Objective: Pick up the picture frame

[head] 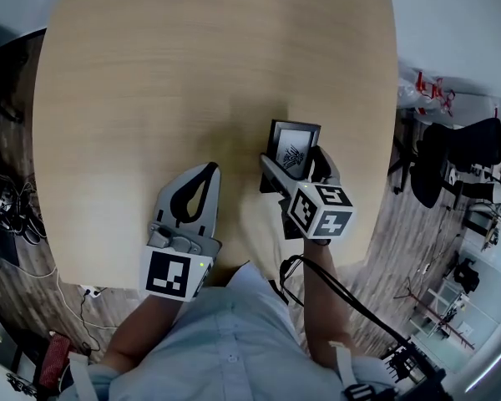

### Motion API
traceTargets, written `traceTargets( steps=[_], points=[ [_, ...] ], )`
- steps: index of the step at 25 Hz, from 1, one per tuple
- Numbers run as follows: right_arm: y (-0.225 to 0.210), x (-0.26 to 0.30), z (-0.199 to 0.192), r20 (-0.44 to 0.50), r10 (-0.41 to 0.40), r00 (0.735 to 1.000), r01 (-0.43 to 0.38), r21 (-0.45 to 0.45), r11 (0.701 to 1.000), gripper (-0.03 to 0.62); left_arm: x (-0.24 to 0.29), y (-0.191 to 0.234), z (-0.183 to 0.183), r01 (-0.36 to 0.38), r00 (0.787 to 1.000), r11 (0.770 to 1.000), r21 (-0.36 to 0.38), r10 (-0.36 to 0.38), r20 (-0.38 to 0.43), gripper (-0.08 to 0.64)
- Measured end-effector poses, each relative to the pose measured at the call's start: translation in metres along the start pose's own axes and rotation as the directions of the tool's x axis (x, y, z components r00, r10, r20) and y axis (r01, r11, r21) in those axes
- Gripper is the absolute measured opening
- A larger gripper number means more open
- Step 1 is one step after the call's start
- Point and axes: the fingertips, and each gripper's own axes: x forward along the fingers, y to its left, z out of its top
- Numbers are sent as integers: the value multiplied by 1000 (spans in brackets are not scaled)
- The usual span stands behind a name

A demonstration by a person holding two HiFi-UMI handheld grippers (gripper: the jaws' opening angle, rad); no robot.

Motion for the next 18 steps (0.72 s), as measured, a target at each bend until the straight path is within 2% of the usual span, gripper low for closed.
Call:
traceTargets(
  steps=[5,10,14,18],
  points=[
    [10,-26,29,154,86,984,-98,76,992,566,-5,-14,7,12,1000,999,50,-13,18,2],
    [37,-49,60,304,174,937,-216,111,970,568,-18,-11,16,15,999,995,102,-19,36,2],
    [49,-80,87,426,246,870,-311,89,946,568,-22,-22,27,1,998,988,155,-12,67,2],
    [57,-127,112,547,332,768,-410,23,912,568,-31,-47,34,-17,994,977,214,-5,105,2]
  ],
)
